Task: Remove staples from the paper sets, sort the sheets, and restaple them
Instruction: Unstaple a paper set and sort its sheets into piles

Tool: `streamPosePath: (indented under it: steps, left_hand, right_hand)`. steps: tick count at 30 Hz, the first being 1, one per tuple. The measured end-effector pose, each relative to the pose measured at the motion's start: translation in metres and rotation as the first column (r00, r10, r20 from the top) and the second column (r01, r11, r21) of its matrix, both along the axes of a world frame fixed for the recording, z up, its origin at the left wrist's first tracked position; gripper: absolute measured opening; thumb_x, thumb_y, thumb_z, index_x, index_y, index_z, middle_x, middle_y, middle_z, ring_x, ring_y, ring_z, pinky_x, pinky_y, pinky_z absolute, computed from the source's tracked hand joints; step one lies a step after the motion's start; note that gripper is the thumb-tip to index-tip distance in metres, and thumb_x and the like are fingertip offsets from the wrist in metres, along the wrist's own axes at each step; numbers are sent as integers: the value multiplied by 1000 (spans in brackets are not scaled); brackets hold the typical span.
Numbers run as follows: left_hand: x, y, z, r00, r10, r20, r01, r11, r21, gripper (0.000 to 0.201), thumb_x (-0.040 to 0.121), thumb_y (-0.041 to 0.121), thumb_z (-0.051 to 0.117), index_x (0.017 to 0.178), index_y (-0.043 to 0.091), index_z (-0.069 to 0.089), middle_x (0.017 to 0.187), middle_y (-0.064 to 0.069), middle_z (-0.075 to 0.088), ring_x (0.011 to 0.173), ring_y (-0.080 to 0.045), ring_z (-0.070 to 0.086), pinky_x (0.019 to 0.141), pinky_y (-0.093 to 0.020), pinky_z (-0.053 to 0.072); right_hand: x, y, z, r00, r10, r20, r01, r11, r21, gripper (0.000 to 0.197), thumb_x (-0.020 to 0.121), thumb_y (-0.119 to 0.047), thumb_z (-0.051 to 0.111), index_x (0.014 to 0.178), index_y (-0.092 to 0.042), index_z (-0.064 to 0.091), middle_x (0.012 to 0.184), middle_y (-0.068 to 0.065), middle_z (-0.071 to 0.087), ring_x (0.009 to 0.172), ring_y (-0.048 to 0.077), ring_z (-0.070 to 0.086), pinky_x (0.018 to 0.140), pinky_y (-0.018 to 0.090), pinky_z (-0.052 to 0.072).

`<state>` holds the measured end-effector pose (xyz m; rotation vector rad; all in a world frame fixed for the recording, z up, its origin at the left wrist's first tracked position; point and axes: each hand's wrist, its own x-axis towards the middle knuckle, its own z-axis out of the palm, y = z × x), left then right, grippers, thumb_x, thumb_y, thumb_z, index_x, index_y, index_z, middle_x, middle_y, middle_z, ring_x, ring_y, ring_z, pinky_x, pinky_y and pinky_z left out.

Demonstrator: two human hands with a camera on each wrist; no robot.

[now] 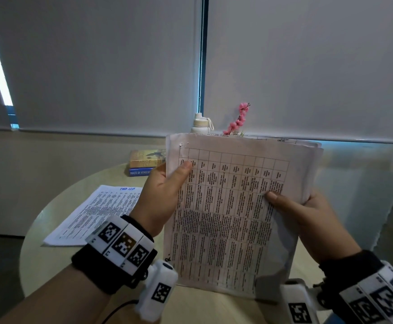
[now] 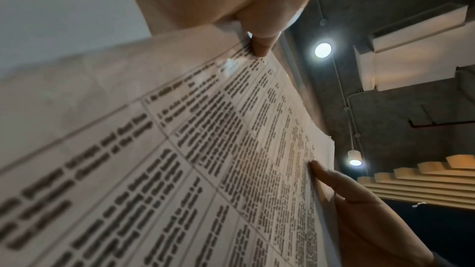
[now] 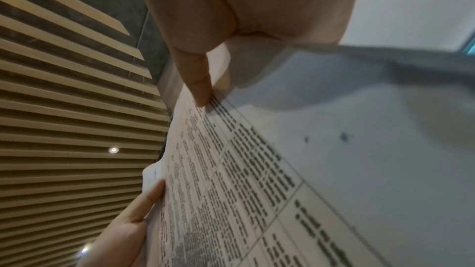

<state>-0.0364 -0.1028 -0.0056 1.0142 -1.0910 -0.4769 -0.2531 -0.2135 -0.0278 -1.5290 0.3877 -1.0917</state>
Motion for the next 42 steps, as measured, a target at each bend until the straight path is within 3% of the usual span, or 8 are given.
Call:
streamPosePath:
  steps: [7, 11, 17, 23, 29, 33, 36, 42]
  left_hand:
    - [2, 4, 11, 997, 30, 74, -26, 998, -58, 18, 98, 15, 46, 113, 19, 57, 93, -9, 74, 86, -24, 73, 67, -34, 60]
    - [11, 5, 33, 952, 122, 281, -37, 956, -290, 59, 95, 5, 53, 136, 38, 26, 99, -5, 66, 80, -27, 69, 65, -38, 61]
    - [8, -9, 39, 831, 356, 427, -224, 917, -329, 21, 93, 8, 59, 102, 27, 62, 94, 11, 63, 86, 0, 63, 75, -22, 55]
    - [9, -9, 28, 939, 236, 249, -155, 940, -303, 20, 90, 3, 62, 98, 22, 61, 90, -1, 64, 74, -4, 67, 62, -21, 56]
    - [7, -7, 29, 945, 179, 275, -104, 958, -266, 24, 92, 1, 57, 103, 23, 57, 99, -6, 63, 79, -11, 70, 62, -22, 57]
    - [6, -7, 35, 932, 222, 287, -138, 949, -285, 24, 94, 3, 56, 102, 25, 55, 99, -3, 63, 79, -6, 69, 61, -18, 56]
    - [4, -5, 33, 915, 260, 307, -156, 933, -325, 27, 93, 2, 56, 101, 28, 55, 98, 1, 62, 81, -4, 68, 62, -16, 55]
    - [-4, -5, 20, 915, 313, 253, -208, 906, -368, 27, 92, 0, 58, 102, 25, 56, 94, -1, 64, 81, -7, 67, 65, -19, 56]
  right_hand:
    - [-1, -1, -4, 999, 13, 32, -16, 997, 74, 42, 71, -12, 66, 110, 4, 62, 102, 20, 71, 92, 36, 69, 74, 40, 58]
    - [-1, -1, -4, 999, 10, 34, -13, 995, 95, 47, 69, -16, 69, 111, 4, 62, 102, 19, 71, 93, 36, 69, 73, 39, 58]
    - [0, -1, -6, 999, -4, 38, 1, 997, 73, 71, 49, -36, 88, 107, -1, 66, 104, 18, 71, 93, 35, 69, 73, 37, 59]
    - [-2, 4, -4, 999, 5, 47, -9, 996, 90, 42, 70, -16, 69, 108, 1, 64, 101, 18, 72, 91, 34, 70, 73, 39, 59]
    - [-1, 7, 2, 999, 21, 33, -25, 994, 104, 47, 64, -17, 68, 107, 1, 63, 100, 20, 72, 87, 33, 71, 66, 35, 59]
    - [-2, 9, 19, 989, -93, 117, 103, 991, -83, 59, 67, -20, 75, 119, -14, 49, 105, 12, 69, 94, 26, 70, 73, 40, 59]
    - [-5, 14, 41, 959, -176, 223, 244, 913, -327, 63, 78, 0, 63, 129, -25, 36, 94, -3, 65, 76, 8, 67, 67, 23, 57]
    - [-1, 11, 53, 928, -344, 147, 365, 753, -548, 31, 85, 1, 62, 99, -27, 61, 93, -7, 63, 79, -2, 58, 70, 10, 47]
